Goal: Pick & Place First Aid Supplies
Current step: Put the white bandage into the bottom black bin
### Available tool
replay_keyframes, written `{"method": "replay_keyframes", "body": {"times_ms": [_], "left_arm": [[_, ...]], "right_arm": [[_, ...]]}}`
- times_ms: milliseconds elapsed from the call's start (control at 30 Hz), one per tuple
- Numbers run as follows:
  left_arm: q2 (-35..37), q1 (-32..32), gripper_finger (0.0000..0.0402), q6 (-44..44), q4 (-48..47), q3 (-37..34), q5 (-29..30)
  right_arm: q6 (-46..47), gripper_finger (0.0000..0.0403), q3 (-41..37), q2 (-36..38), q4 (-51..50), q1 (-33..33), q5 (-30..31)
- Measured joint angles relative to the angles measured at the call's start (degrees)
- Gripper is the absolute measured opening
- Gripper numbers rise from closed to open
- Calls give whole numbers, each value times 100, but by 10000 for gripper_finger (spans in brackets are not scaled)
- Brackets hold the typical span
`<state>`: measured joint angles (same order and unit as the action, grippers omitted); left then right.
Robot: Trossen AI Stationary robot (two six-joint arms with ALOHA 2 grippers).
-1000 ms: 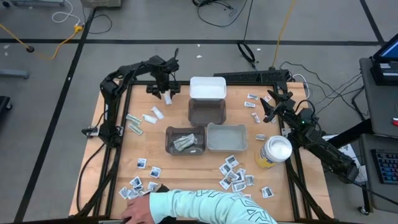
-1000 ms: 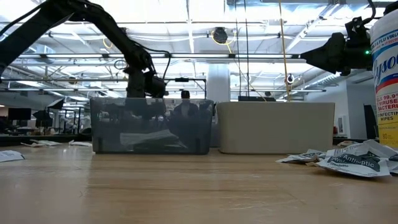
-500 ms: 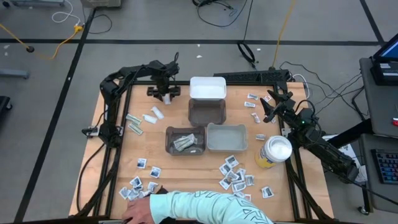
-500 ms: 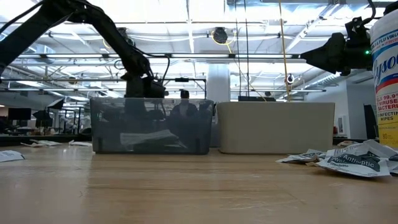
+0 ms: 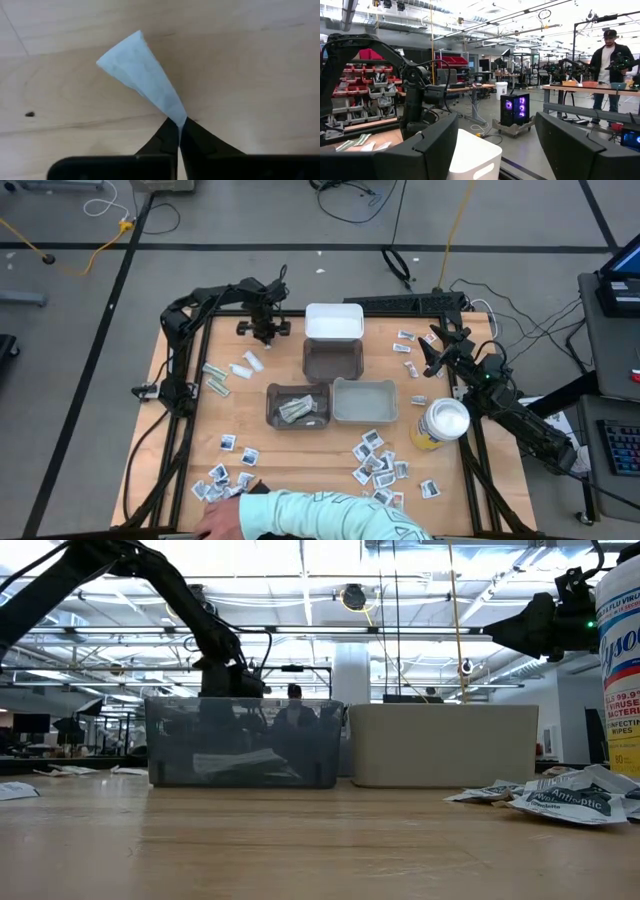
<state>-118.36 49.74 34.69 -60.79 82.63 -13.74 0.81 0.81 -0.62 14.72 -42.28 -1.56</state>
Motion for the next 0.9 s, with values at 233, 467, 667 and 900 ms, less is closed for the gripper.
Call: {"method": "replay_keyframes", "body": {"times_ms": [233, 467, 667, 900], "left_arm": [[326, -97, 4, -1172, -938, 408, 341], [922, -326, 2, -3163, -1782, 649, 610], [1522, -605, 2, -4636, -2398, 649, 658], [1636, -1299, 1, -5865, -2598, 649, 1042]], "right_arm": [[-1, 263, 1, 0, 0, 1, -1], [-1, 263, 1, 0, 0, 1, 1], [1, 263, 0, 0, 0, 1, 1], [-2, 263, 0, 0, 0, 0, -1]]}}
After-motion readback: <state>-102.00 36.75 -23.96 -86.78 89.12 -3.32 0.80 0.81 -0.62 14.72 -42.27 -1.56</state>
